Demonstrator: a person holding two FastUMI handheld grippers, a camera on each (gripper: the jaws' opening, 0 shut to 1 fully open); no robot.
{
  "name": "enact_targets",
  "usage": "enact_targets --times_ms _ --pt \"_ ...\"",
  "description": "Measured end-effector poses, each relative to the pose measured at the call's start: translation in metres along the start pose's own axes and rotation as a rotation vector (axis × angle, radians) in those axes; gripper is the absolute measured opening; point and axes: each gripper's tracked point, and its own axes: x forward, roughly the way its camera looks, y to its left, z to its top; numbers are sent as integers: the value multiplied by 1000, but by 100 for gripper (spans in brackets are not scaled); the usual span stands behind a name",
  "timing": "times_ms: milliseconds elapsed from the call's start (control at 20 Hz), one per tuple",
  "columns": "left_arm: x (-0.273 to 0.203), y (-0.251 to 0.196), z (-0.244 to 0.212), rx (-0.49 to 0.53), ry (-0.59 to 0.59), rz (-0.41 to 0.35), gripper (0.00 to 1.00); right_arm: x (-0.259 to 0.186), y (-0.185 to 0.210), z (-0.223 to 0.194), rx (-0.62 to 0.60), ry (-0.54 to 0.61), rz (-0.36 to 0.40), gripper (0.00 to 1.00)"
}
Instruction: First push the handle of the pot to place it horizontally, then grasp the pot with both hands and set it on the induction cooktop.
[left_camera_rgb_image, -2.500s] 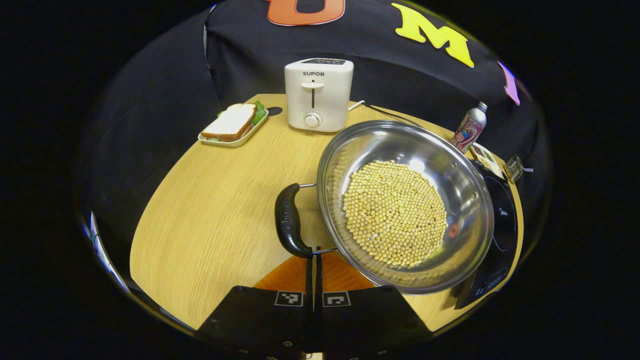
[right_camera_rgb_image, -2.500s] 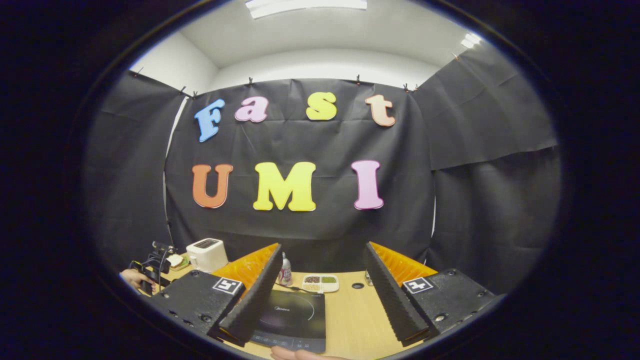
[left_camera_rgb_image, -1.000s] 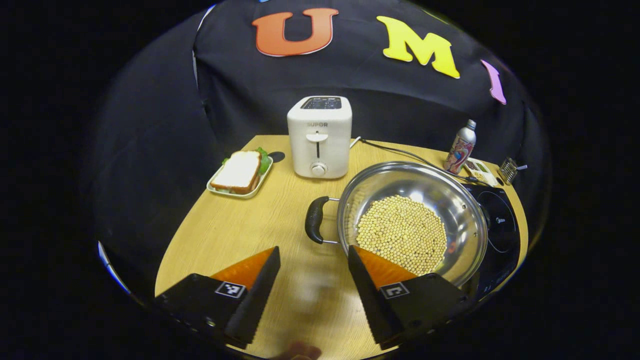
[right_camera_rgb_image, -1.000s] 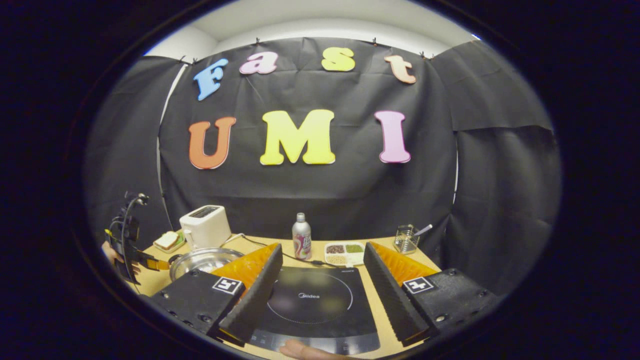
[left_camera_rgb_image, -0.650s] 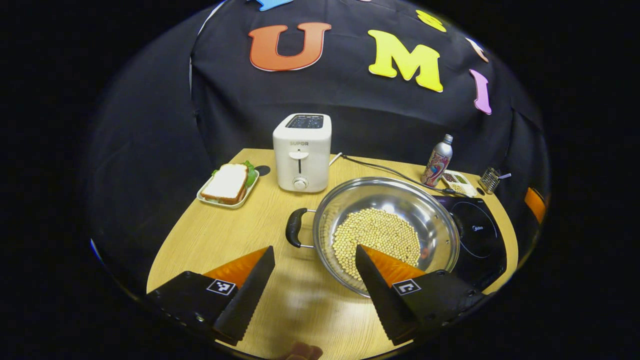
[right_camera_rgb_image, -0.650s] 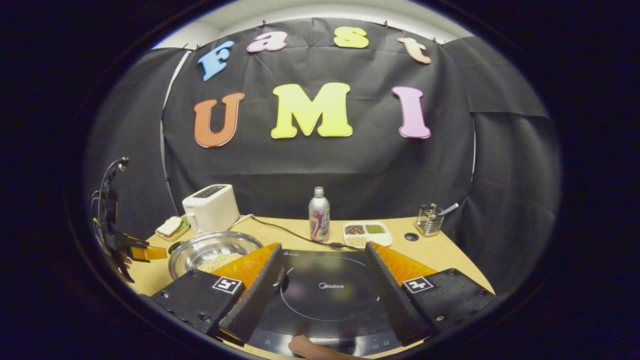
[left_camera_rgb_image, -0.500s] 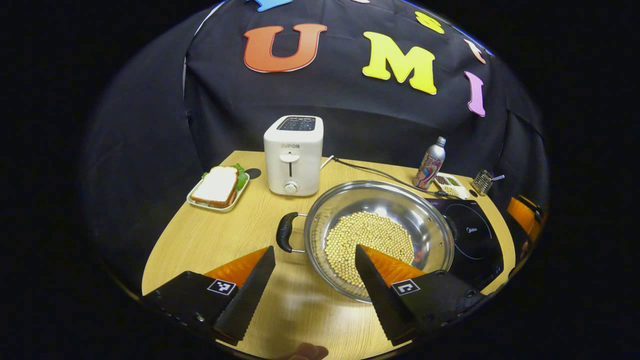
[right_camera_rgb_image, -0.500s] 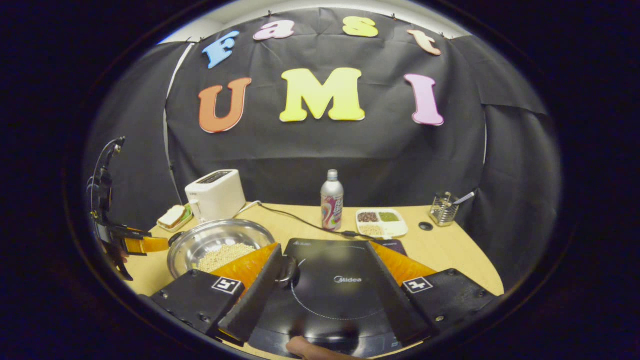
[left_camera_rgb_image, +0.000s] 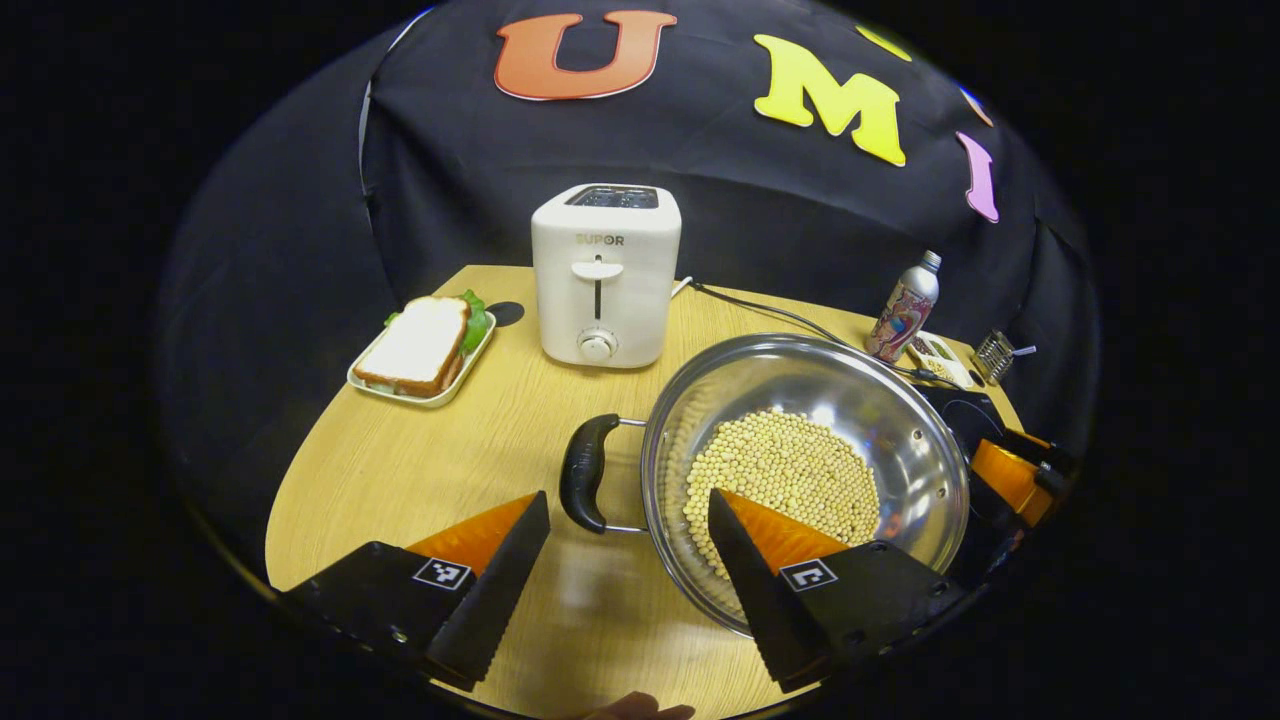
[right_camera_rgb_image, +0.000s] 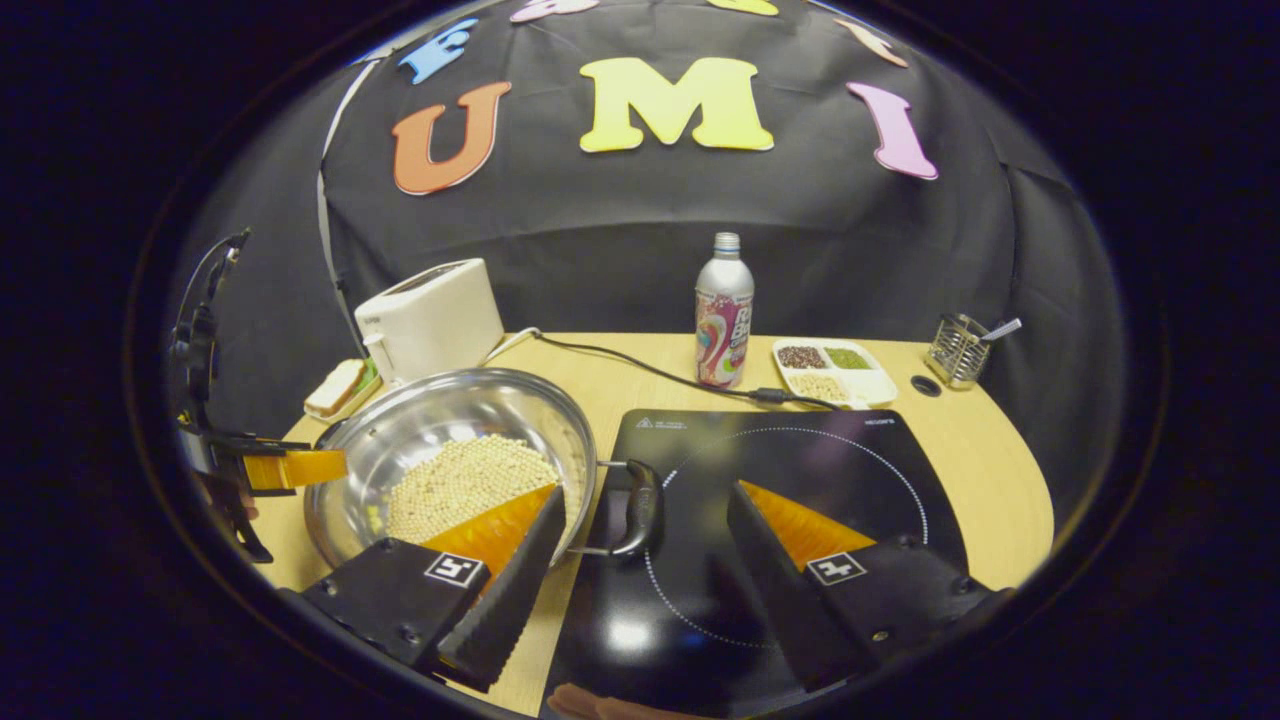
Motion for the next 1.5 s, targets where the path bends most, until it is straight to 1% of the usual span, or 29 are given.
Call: enact_targets --times_ms 150,250,300,350,400,450,500,550,600,650,700,750,800,850,900,950,1000,1050,1100,1300,1500 --pt "11 0 4 3 12 5 95 16 22 -9 12 51 51 99" --pt "17 3 4 27 27 12 94 25 26 -13 16 75 52 98" --pt "19 7 5 57 35 31 94 29 26 -13 16 78 50 98" --pt "23 13 6 87 37 67 89 34 26 -14 27 92 50 100" --pt "24 15 3 106 53 81 86 38 24 -9 28 75 42 96" --pt "26 11 1 105 74 69 77 39 21 -13 13 94 37 87" --pt "31 10 -6 108 89 65 84 40 19 -11 15 81 27 84" --pt "34 10 -6 105 93 59 71 41 16 -11 45 62 19 75" --pt "34 10 -4 103 90 54 71 41 16 -12 73 59 20 74" --pt "33 11 -4 100 97 50 71 41 16 -9 85 60 28 69" --pt "32 11 -5 93 99 46 71 44 15 -9 87 63 32 67" --pt "33 10 -5 90 104 44 80 43 14 -9 73 66 27 63" --pt "32 10 -5 95 103 42 71 43 14 -9 52 67 21 65" --pt "32 9 -5 99 106 44 59 42 13 -9 39 73 17 65" --pt "33 10 -6 108 108 46 69 43 14 -10 39 79 18 62" --pt "32 10 -4 106 101 44 60 42 14 -8 43 82 22 60" --pt "33 9 -5 97 108 42 65 43 14 -8 41 86 29 58" --pt "31 9 -5 88 113 42 64 41 13 -7 43 91 36 57" --pt "31 9 -5 86 113 43 64 41 14 -8 51 100 43 52" --pt "11 9 -4 100 110 59 64 28 13 -7 60 118 72 51" --pt "-17 6 5 78 114 79 64 3 13 11 47 97 106 51"
